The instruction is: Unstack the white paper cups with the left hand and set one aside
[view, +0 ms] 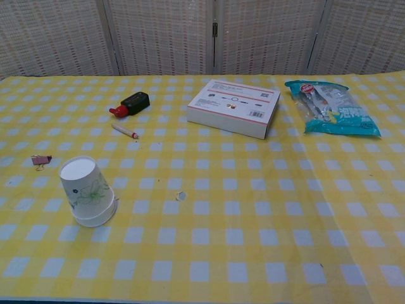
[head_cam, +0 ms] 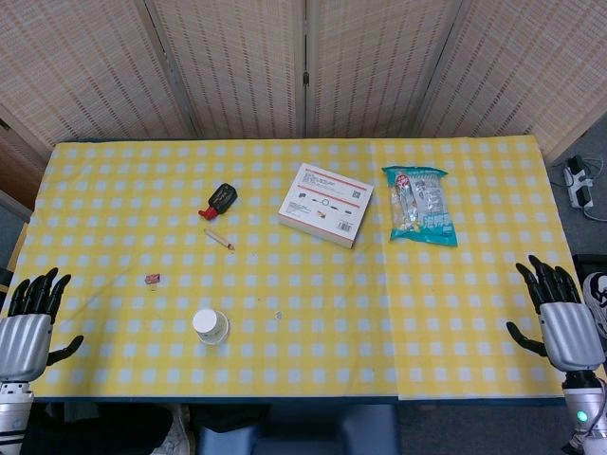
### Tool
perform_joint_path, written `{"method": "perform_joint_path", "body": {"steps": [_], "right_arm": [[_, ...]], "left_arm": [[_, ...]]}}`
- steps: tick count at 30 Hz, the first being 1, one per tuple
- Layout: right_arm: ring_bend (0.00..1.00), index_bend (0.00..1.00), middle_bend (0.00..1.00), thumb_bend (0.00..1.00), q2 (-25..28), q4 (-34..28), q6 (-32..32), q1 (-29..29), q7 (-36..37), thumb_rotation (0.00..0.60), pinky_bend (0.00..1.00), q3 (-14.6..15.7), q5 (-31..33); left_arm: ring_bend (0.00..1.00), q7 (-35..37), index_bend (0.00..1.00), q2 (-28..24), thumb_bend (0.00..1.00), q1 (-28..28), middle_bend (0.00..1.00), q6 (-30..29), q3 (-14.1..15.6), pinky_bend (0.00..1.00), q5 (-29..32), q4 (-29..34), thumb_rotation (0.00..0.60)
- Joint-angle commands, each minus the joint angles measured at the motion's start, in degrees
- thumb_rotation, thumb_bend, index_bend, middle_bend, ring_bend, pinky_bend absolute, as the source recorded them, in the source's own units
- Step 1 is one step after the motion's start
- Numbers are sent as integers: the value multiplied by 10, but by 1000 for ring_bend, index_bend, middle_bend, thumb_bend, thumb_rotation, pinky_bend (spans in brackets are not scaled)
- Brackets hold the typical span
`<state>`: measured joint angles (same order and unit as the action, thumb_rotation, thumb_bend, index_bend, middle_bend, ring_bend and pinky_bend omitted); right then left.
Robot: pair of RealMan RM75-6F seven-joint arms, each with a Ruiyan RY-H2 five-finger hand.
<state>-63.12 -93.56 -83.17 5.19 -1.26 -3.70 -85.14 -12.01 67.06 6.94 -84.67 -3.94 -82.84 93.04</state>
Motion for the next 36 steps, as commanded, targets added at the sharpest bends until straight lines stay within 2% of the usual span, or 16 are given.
{"method": "perform_joint_path", "body": {"steps": [1, 11, 19, 29, 36], "right_arm": [[0, 0, 0, 303, 0, 0, -2, -1, 3, 600, 0, 0, -2], [0, 0, 0, 303, 3, 1, -5, -2, 10, 600, 0, 1, -5], [0, 0, 0, 303, 11, -5, -8, 0, 11, 600, 0, -1, -11], [0, 0, 0, 303, 17, -13, -13, -1, 11, 600, 0, -2, -16], [0, 0, 0, 303, 18, -13, -15, -3, 15, 600, 0, 0, -18]], "left_arm": [[22, 0, 87, 3, 226, 1, 37, -2, 0, 0, -3, -2, 600], [32, 14, 117, 2, 227, 7, 52, 2, 6, 0, -24, -5, 600], [45, 73, 153, -5, 235, 44, 67, 32, 13, 0, -82, -11, 600], [52, 137, 207, -15, 321, 134, 77, 123, 32, 0, -168, -10, 600], [53, 129, 206, -28, 329, 189, 77, 198, 39, 0, -180, 16, 600]]}}
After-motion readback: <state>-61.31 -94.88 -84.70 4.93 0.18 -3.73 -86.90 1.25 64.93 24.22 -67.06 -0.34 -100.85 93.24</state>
